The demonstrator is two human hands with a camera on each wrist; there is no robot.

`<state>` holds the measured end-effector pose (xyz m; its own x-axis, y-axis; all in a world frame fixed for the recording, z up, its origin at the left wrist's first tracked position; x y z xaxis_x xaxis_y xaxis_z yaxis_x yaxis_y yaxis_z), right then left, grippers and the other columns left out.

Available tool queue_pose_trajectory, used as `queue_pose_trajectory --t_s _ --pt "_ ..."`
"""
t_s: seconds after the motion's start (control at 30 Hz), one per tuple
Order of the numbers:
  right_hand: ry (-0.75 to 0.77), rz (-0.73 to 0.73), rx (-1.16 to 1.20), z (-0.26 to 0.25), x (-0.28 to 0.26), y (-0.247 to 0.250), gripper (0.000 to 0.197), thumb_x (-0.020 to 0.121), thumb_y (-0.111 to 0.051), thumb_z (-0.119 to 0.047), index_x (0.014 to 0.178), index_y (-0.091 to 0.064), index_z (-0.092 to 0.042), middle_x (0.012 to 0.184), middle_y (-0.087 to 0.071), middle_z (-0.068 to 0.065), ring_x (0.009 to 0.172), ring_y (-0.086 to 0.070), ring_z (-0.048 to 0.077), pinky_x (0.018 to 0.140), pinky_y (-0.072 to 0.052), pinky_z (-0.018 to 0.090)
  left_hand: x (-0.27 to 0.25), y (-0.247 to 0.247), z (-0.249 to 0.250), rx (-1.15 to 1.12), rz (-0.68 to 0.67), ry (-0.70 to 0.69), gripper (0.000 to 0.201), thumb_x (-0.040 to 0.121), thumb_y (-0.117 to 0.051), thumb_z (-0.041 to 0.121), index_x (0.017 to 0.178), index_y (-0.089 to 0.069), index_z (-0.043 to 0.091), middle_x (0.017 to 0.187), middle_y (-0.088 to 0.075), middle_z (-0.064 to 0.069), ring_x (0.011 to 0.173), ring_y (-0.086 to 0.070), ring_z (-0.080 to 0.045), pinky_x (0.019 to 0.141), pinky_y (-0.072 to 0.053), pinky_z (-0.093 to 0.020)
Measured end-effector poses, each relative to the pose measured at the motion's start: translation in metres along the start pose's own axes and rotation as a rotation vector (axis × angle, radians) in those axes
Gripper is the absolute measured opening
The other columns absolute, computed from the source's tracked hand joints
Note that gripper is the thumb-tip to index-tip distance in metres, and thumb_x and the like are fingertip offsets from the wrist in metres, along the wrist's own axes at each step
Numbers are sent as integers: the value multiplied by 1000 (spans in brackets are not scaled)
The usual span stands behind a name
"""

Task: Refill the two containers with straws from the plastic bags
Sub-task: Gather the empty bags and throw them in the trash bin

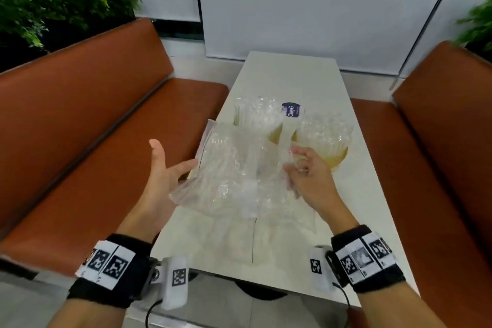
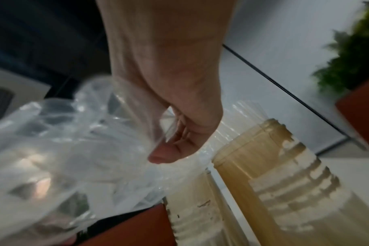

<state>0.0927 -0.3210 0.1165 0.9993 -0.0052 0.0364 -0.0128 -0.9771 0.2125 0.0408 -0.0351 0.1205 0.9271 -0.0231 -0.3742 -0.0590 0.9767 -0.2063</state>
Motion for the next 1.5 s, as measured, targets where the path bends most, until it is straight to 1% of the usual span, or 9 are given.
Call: queue_pose_trajectory --t_s 0.13,0.23,0.4,0.6,0.93,1.03,1.2,1.33,1.5 --pt "-36 6 29 22 -4 -24 26 100 -56 -3 120 -51 -20 94 -68 21 57 -64 17 43 -50 29 6 15 9 304 142 -57 97 62 -48 97 133 -60 32 137 -64 6 121 -64 -16 107 -46 -48" --pt "-291 3 282 45 -9 -44 19 103 -47 -2 117 -48 -13 93 -63 24 52 -64 24 46 -51 30 18 14 -1 454 122 -39 54 78 -84 41 122 -61 19 107 -77 -3 87 -75 -11 79 -55 -29" --pt "-433 123 -45 89 -20 -48 19 93 -58 4 109 -60 -7 82 -71 18 60 -67 28 54 -58 34 48 37 -17 747 355 -255 11 91 -72 13 100 -78 9 87 -73 -1 77 -65 -13 76 -51 -25" --pt "-493 15 -677 120 -24 -67 20 83 -74 -36 92 -62 -22 85 -63 -7 85 -66 18 80 -58 36 78 60 -53 1221 280 73 10 91 -64 35 89 -64 26 118 -48 -3 108 -52 -29 94 -48 -40" --pt "-673 -127 -5 114 -12 -77 90 72 -90 -12 147 -40 -15 112 -63 3 81 -67 17 61 -52 26 78 84 -67 903 302 55 44 85 -74 7 127 -59 7 119 -67 -9 111 -61 -26 82 -50 -31" --pt "-584 -352 -43 114 -12 -76 64 79 -85 -24 136 -57 -20 107 -69 -1 84 -67 11 67 -50 26 68 81 -57 804 235 -61 16 90 -64 0 88 -67 16 87 -66 -4 82 -60 -19 57 -42 -17" --pt "-341 -325 28 81 -8 -45 21 97 -64 -14 118 -65 -18 105 -74 -3 102 -69 26 85 -58 41 43 63 -23 469 33 -137 26 100 -54 4 116 -61 23 115 -63 -4 87 -70 -22 45 -51 -19" --pt "-124 -411 153 48 -15 -3 48 93 -59 12 132 -58 -17 116 -73 9 106 -70 33 77 -62 47 34 46 -4 275 -71 -223 29 98 -54 -8 114 -63 13 118 -63 -15 81 -73 -25 52 -57 -23" --pt "209 -452 174 16 -26 27 30 77 -85 -27 106 -78 -30 125 -70 -6 112 -68 17 87 -60 43 35 27 -4 260 -160 -313 16 91 -65 -6 103 -74 -1 123 -71 -11 99 -73 -21 84 -58 -43"
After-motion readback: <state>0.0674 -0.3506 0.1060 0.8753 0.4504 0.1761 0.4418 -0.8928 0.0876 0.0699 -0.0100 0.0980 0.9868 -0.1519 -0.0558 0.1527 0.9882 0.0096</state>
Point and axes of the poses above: each hand's wrist, its own x-axis towards the middle knuckle, its own y-axis out of the back of the hand, z = x × y, the point moved 1 cm from there along x, towards the middle knuckle
